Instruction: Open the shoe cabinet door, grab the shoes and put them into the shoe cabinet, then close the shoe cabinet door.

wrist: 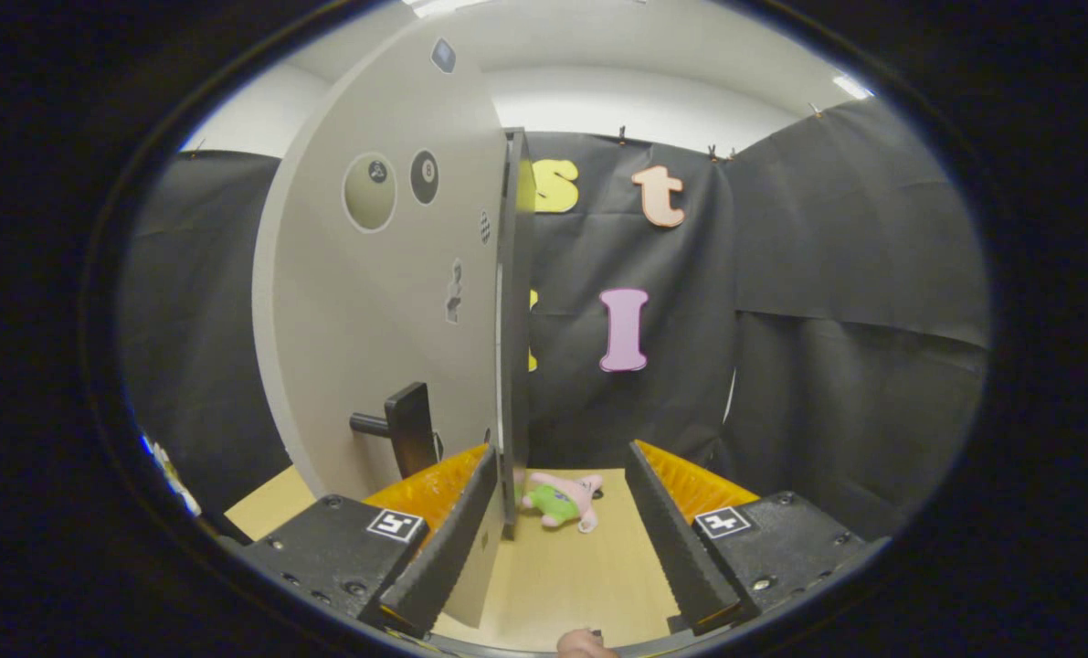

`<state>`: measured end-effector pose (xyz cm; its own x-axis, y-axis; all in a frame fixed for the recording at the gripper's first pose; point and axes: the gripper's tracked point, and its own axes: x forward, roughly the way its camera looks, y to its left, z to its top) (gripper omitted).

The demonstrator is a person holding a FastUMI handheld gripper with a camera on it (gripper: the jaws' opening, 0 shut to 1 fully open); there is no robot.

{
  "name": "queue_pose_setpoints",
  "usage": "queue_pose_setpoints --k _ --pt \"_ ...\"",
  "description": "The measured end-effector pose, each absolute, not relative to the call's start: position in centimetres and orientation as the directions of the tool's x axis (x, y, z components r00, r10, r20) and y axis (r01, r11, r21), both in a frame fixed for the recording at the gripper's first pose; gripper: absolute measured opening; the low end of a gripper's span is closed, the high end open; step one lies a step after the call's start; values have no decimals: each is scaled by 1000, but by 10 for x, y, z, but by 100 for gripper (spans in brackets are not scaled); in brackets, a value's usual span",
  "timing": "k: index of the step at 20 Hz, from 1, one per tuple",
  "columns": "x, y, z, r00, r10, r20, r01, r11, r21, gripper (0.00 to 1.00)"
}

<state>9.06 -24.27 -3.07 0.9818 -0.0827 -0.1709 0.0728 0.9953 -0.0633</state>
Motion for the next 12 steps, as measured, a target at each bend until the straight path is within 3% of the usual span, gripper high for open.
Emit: queue_pose_setpoints --k 12 --pt "104 -127 -39 980 -88 -180 86 996 -19 93"
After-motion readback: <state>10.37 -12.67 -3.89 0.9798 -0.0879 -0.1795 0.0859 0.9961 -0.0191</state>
